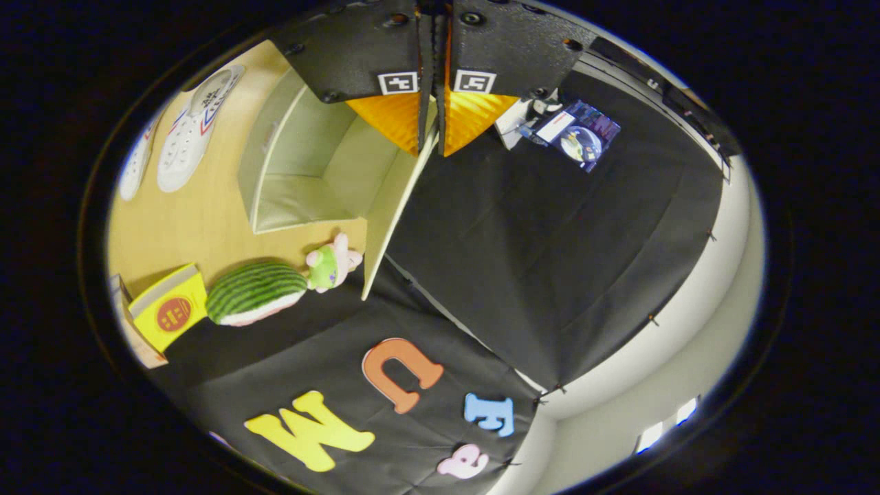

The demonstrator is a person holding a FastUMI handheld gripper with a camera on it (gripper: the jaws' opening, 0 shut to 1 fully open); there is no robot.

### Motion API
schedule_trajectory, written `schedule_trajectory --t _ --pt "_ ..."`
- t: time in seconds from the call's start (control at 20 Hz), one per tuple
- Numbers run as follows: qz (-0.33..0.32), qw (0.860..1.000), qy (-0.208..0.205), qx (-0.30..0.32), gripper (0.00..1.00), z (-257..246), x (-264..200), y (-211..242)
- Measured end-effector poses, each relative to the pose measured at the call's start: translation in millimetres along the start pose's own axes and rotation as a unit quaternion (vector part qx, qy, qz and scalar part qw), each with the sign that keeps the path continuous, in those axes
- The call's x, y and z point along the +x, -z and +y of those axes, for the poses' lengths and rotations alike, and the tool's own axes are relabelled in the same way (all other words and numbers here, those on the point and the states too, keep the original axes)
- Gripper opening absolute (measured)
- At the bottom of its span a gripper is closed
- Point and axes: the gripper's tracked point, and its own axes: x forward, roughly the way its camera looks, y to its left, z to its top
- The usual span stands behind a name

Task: Open the storage box then place both shoes into the box .Put the left shoe in first, then the right shoe, with the right side of both shoes facing outward in a uniform manner.

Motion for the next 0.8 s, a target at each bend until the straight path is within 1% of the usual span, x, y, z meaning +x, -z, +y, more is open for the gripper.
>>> schedule_trajectory --t 0.25,0.35,0.4,0.55,0.6,0.65,0.7,0.8 --pt "0.019 0.996 0.02 -0.086 0.09 40 33 0" --pt "0.022 0.993 0.028 -0.111 0.13 50 46 0" --pt "0.029 0.991 0.032 -0.129 0.17 53 53 1" --pt "0.031 0.985 0.041 -0.163 0.2 64 69 3" --pt "0.024 0.981 0.056 -0.187 0.29 61 70 1" --pt "0.019 0.977 0.06 -0.206 0.37 62 74 -3" --pt "0.012 0.975 0.061 -0.215 0.54 65 73 -5" --pt "0.0 0.972 0.067 -0.223 0.75 65 67 -8"
